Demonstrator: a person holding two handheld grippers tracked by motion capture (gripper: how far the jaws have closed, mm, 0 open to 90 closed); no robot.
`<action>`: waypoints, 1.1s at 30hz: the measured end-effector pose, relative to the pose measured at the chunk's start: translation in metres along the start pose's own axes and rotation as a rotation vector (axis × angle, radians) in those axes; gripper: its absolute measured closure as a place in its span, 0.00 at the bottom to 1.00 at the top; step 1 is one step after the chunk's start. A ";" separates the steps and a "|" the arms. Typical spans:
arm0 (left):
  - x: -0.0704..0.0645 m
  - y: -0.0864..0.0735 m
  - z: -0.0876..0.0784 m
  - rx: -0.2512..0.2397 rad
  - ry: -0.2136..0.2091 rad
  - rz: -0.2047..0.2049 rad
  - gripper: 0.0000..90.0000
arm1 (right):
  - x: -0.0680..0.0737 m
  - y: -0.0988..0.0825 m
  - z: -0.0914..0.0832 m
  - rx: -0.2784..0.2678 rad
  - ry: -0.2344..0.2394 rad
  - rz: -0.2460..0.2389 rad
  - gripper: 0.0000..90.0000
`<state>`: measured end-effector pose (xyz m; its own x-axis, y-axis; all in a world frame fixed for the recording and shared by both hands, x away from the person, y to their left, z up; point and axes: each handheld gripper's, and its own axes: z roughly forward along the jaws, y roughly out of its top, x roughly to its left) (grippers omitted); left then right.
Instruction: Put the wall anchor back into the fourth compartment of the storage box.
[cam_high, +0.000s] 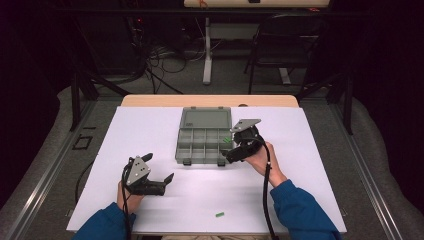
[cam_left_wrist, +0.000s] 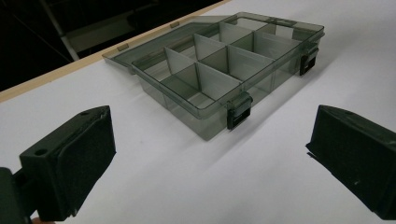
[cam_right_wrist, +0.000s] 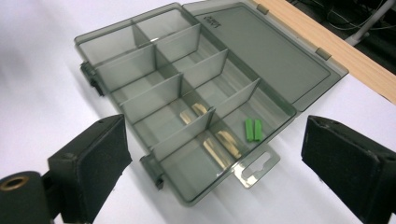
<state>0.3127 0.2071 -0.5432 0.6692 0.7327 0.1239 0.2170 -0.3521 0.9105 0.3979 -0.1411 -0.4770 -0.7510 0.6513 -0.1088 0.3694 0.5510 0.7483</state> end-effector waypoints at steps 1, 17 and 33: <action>0.000 0.000 0.000 0.002 0.000 -0.001 0.00 | 0.002 -0.001 -0.001 -0.001 0.004 -0.005 0.07; 0.000 0.000 0.001 0.004 -0.002 -0.001 0.00 | 0.023 -0.022 -0.013 -0.012 0.024 -0.031 0.03; -0.001 0.000 0.002 0.007 -0.004 0.001 0.00 | 0.050 -0.039 -0.020 -0.032 0.047 -0.056 0.00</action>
<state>0.3133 0.2057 -0.5444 0.6721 0.7300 0.1237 0.2207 -0.3570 0.9076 0.3350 -0.1407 -0.4981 -0.7952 0.5941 -0.1212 0.3086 0.5686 0.7626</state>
